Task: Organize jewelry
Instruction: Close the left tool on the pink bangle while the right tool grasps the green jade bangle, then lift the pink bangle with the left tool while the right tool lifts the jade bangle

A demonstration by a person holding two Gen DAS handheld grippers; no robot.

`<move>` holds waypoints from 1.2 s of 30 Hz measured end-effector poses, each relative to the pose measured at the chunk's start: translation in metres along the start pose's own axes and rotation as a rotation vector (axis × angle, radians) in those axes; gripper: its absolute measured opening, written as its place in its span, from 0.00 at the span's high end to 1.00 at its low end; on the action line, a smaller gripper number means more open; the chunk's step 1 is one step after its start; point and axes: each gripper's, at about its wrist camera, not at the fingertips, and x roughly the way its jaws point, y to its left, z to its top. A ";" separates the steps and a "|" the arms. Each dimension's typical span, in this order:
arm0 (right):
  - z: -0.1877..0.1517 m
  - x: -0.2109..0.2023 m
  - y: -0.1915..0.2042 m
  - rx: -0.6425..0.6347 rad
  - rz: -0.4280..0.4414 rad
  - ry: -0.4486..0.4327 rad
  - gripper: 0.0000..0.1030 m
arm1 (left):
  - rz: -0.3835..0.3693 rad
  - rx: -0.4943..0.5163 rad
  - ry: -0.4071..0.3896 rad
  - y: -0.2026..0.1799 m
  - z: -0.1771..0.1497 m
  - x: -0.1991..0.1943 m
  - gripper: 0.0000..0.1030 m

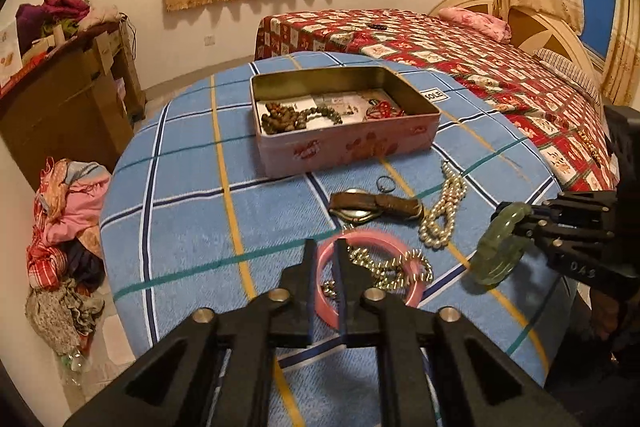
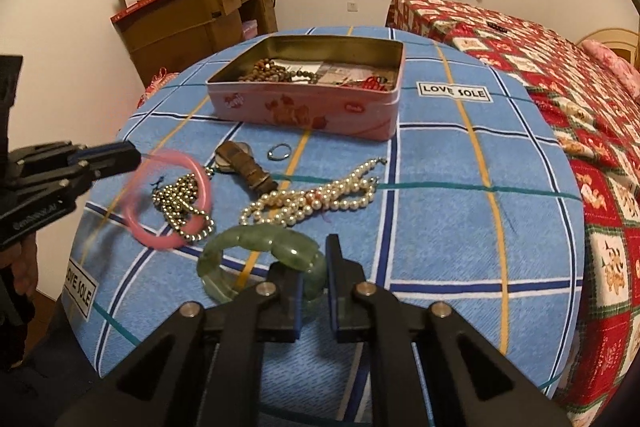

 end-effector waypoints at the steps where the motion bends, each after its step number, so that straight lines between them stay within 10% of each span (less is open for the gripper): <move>1: 0.000 -0.001 0.000 0.001 0.002 -0.002 0.89 | 0.003 -0.002 -0.004 0.000 0.000 -0.001 0.96; 26: -0.004 0.003 0.008 -0.020 0.025 0.010 0.89 | 0.041 -0.047 0.036 0.007 -0.001 0.019 0.96; 32: -0.005 0.003 0.009 -0.022 0.027 0.012 0.89 | 0.062 -0.063 -0.062 0.010 0.007 0.000 0.95; 35: -0.005 0.004 0.010 -0.020 0.030 0.013 0.89 | 0.091 -0.063 0.032 0.015 0.008 0.017 0.89; 36: -0.006 0.004 0.011 -0.021 0.032 0.014 0.89 | 0.086 -0.076 0.056 0.016 0.006 0.023 0.72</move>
